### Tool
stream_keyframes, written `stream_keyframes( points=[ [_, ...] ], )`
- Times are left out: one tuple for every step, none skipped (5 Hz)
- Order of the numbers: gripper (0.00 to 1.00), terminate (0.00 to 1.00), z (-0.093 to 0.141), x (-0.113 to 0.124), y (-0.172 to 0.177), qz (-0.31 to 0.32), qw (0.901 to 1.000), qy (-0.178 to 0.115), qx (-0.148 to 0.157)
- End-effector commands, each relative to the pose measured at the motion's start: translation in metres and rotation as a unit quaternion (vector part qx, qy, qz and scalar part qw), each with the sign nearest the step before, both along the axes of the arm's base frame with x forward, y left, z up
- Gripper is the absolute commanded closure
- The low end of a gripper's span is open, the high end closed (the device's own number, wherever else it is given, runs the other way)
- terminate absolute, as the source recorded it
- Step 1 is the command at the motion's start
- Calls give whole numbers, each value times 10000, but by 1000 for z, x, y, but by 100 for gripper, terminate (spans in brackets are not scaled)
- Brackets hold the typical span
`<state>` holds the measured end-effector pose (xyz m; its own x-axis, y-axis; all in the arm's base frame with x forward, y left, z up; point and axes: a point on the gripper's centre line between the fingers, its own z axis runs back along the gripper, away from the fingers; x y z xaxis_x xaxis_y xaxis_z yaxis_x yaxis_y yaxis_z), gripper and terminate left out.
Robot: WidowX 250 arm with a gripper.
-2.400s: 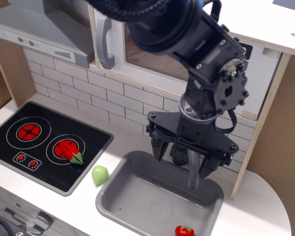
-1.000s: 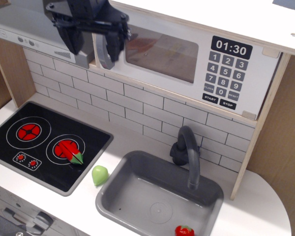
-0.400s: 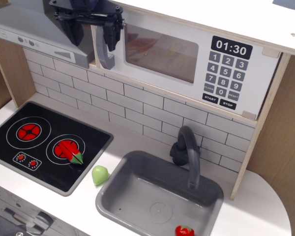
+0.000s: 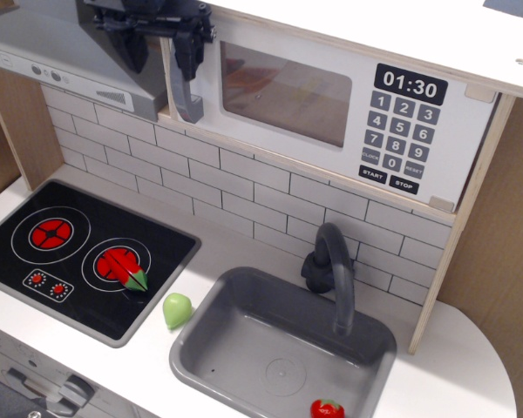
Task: Open microwave
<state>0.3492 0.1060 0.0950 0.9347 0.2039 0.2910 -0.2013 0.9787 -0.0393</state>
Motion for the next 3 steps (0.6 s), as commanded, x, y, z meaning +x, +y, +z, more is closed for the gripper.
stream_keyframes(
  points=[
    [100,0,12,3,1,-268,9988,-404,-3],
    [100,0,13,3,-2,-271,9984,-494,-47],
    [100,0,10,-7,-9,-348,9976,-595,-14]
  ],
)
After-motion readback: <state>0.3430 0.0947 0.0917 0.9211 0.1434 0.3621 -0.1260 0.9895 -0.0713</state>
